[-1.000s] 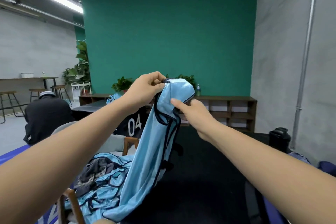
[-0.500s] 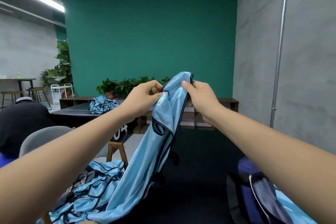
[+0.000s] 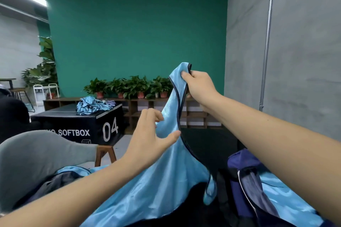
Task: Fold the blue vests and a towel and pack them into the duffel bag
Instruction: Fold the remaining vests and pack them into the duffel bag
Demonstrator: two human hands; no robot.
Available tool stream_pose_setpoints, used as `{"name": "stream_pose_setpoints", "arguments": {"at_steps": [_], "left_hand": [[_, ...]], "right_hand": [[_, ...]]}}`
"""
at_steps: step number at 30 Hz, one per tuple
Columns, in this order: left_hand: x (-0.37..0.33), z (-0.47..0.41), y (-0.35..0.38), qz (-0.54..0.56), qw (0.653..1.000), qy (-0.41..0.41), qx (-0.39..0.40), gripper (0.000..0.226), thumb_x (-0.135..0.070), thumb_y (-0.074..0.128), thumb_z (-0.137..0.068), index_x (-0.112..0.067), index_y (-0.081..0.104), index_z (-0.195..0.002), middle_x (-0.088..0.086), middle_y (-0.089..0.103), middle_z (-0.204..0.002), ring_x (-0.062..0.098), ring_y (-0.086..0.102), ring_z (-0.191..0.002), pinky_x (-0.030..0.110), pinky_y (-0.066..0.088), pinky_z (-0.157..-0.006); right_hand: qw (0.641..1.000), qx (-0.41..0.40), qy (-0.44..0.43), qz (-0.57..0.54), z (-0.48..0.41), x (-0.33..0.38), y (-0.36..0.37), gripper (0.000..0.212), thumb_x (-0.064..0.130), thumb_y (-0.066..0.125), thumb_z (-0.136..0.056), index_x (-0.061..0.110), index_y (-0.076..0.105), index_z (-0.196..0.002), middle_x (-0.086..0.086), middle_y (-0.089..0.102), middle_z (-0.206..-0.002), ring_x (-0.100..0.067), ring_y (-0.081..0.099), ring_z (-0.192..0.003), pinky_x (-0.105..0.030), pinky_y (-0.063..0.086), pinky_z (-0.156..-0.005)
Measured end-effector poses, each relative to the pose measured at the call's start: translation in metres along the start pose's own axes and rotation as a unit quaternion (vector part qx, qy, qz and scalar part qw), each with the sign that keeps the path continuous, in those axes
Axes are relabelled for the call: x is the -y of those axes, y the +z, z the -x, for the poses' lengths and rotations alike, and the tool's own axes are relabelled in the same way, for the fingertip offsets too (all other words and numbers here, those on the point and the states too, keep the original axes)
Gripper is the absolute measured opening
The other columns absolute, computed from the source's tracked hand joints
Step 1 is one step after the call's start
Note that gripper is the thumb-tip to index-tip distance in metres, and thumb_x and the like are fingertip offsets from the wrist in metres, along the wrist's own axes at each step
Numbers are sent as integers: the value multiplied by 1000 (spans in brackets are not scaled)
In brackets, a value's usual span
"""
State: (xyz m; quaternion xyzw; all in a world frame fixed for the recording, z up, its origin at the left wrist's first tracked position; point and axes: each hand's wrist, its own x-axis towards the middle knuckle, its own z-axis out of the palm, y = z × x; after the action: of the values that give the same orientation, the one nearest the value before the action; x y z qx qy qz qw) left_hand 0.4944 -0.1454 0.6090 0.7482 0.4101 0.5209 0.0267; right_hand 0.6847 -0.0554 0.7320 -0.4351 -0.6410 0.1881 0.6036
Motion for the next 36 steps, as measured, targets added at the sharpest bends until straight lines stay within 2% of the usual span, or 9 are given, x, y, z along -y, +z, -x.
{"name": "stream_pose_setpoints", "arguments": {"at_steps": [4, 9, 13, 16, 19, 28, 30, 32, 36], "left_hand": [[-16, 24, 21, -91, 984, 148, 36, 34, -48, 72, -90, -31, 51, -110, -15, 45, -99, 6, 49, -92, 22, 42, -82], [-28, 26, 55, -169, 971, 73, 151, 46, -58, 59, -96, -39, 41, -134, -8, 58, -76, 14, 60, -77, 36, 54, -69], [-23, 23, 79, -309, 929, 38, 201, 55, -62, 47, -104, -33, 35, -149, 5, 63, -86, 32, 66, -85, 37, 52, -66], [-12, 17, 85, -380, 894, 0, 236, 51, -65, 40, -107, -23, 51, -135, 8, 68, -103, 34, 69, -95, 38, 48, -68], [2, 17, 81, -398, 882, -19, 253, 46, -64, 38, -107, -20, 53, -105, 4, 60, -93, 32, 67, -94, 37, 45, -69], [26, 9, 23, -363, 919, -6, 152, 51, -78, 46, -96, -29, 54, -89, -6, 59, -72, 16, 60, -69, 33, 45, -55], [30, 0, 6, -358, 925, 1, 129, 52, -81, 49, -93, -29, 52, -87, -6, 59, -71, 17, 62, -72, 33, 46, -56], [34, -9, -9, -352, 928, 3, 117, 48, -74, 60, -90, -28, 49, -85, -7, 60, -71, 16, 62, -74, 33, 47, -58], [38, -29, -38, -323, 940, -7, 109, 21, -30, 74, -86, -29, 53, -89, -8, 56, -72, 16, 55, -67, 32, 36, -53]], "right_hand": [[1000, -5, -2, 5, 0, 4, 0, 32, 46, 58, -97, 19, 59, -79, -5, 51, -71, -19, 48, -66, -39, 42, -65], [1000, -2, -9, 21, -3, 18, -9, 30, 41, 58, -103, 17, 58, -83, -7, 53, -76, -21, 51, -68, -38, 50, -62], [999, -9, -20, 42, -5, 26, -19, 33, 42, 58, -102, 15, 62, -84, -7, 59, -76, -20, 57, -66, -38, 54, -61], [998, -13, -16, 58, -8, 28, -29, 39, 42, 57, -101, 7, 65, -85, -7, 60, -77, -20, 57, -68, -37, 55, -60], [997, -23, -20, 69, -8, 27, -43, 32, 39, 57, -102, 13, 65, -85, -6, 60, -77, -19, 58, -69, -33, 57, -59], [994, -62, -19, 84, -13, 26, -90, 32, 38, 61, -99, 17, 57, -76, -4, 58, -74, -19, 58, -65, -35, 54, -61], [994, -71, -19, 81, -13, 28, -99, 33, 39, 61, -100, 18, 57, -75, -4, 58, -75, -19, 58, -65, -34, 52, -61], [995, -73, -15, 73, -13, 28, -106, 37, 41, 62, -100, 19, 50, -72, -5, 53, -74, -21, 52, -65, -33, 48, -62], [995, -76, -26, 65, -10, 26, -121, 40, 45, 64, -96, 15, 46, -75, -6, 39, -75, -21, 37, -70, -38, 32, -69]]}}
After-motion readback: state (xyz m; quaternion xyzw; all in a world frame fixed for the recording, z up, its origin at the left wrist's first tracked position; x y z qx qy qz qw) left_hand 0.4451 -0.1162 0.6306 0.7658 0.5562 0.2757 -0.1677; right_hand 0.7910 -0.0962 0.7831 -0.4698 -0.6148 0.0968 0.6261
